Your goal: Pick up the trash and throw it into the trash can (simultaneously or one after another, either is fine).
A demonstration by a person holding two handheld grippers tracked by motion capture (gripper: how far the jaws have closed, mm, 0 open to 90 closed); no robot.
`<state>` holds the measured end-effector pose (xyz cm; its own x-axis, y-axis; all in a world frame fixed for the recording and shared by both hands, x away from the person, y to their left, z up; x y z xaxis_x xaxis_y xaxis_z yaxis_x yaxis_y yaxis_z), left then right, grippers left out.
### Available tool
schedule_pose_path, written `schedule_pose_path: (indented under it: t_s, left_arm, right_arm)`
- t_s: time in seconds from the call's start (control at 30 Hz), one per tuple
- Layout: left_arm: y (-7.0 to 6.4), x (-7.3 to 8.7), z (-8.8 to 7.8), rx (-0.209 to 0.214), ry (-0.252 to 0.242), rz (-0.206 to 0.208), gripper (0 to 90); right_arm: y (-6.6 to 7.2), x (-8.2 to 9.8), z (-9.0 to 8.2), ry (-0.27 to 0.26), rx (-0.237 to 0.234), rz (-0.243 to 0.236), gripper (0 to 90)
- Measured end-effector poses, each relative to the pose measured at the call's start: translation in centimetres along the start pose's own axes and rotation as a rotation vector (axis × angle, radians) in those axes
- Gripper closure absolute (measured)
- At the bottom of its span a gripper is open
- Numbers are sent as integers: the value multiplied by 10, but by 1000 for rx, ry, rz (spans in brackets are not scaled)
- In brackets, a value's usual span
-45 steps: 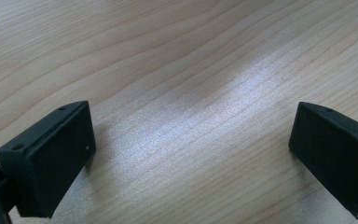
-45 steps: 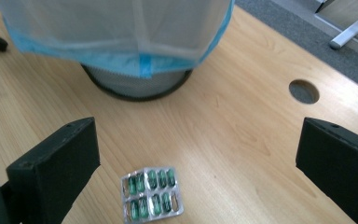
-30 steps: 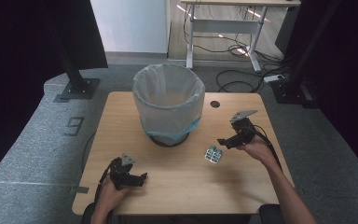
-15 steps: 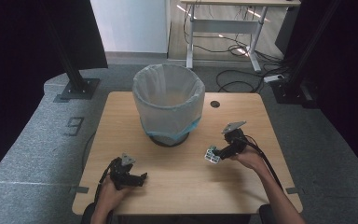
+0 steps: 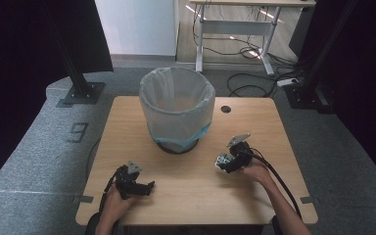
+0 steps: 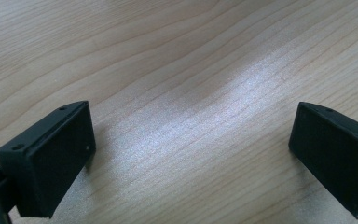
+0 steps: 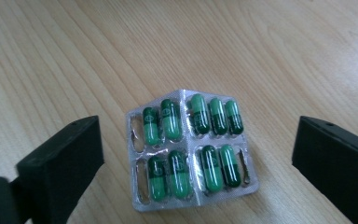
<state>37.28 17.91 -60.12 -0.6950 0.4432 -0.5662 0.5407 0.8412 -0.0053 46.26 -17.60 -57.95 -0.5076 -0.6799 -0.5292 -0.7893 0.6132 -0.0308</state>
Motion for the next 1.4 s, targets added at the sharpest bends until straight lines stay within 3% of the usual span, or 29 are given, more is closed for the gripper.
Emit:
schedule_pose_path:
  t_s: [0.33,0.4,0.57,0.83,1.03,1.4]
  left_arm:
    - [0,0,0,0,0,0,1]
    - [0,0,0,0,0,0,1]
    - [0,0,0,0,0,0,1]
    - [0,0,0,0,0,0,1]
    - [0,0,0,0,0,0,1]
    - [0,0,0,0,1,1,1]
  right_arm:
    - [0,4,16,27,-2,2,154]
    - [-1,4,16,16,-23,24,203]
    - [-3,4,13,8,-15,43,307]
    - [2,4,10,29,-19,35,467]
    - [4,4,6,80,-12,29,477]
    - [7,-8,-22,67,-43,40,472]
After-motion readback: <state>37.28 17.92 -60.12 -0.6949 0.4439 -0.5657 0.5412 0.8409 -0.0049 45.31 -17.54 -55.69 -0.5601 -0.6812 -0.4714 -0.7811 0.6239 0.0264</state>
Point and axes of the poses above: each handheld gripper's, and its own axes: z roughly forward along the jaws, x roughly out of its underside, y roughly to its left, the point moved 7 cm from there along z, roughly forward along the jaws, and after that the axes turned 7 degrees about y, right-handed, at the moved point
